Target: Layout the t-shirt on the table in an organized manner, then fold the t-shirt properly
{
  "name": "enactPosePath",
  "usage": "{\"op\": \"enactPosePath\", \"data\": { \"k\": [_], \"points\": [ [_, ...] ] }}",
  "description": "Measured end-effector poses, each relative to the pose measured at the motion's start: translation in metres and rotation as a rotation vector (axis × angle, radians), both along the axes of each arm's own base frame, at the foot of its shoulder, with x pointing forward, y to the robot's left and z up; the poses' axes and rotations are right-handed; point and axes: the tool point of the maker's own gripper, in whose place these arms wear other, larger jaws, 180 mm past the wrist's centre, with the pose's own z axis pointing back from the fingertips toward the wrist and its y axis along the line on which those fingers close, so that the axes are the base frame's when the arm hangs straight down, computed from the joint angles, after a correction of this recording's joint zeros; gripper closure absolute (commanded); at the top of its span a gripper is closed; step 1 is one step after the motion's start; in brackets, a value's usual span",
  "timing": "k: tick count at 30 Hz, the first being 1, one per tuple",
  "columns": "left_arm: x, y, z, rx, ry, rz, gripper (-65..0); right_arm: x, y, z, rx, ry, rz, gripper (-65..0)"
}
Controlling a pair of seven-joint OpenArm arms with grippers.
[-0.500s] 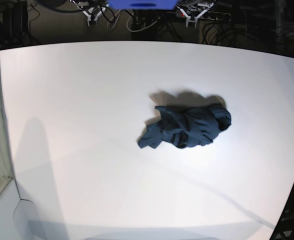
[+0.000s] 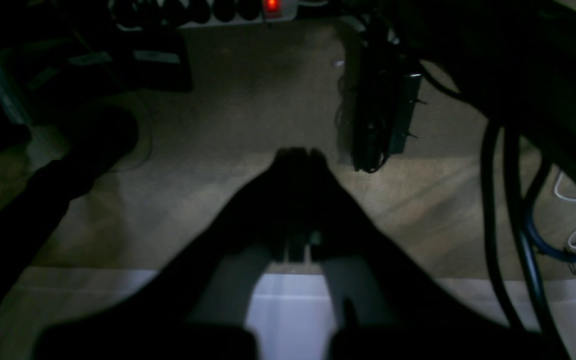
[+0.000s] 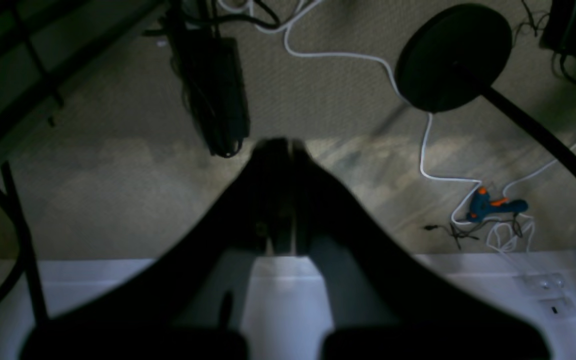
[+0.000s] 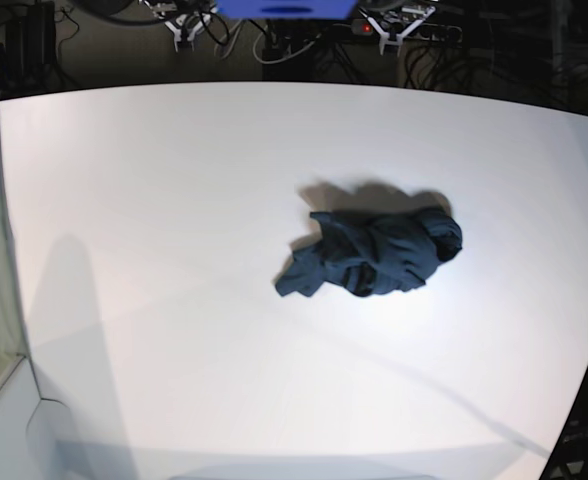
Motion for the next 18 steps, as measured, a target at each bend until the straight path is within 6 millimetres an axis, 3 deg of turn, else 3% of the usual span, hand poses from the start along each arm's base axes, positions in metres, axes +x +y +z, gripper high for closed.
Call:
{"op": "enactPosePath", "data": {
  "k": [18],
  "points": [
    [-0.0022,-0.0054,0.0041,-0.013,-0.046,0.001,0.0,-0.0080,-0.0014,0.0028,-0.003,-0.018,0.002,0.0]
  ]
}}
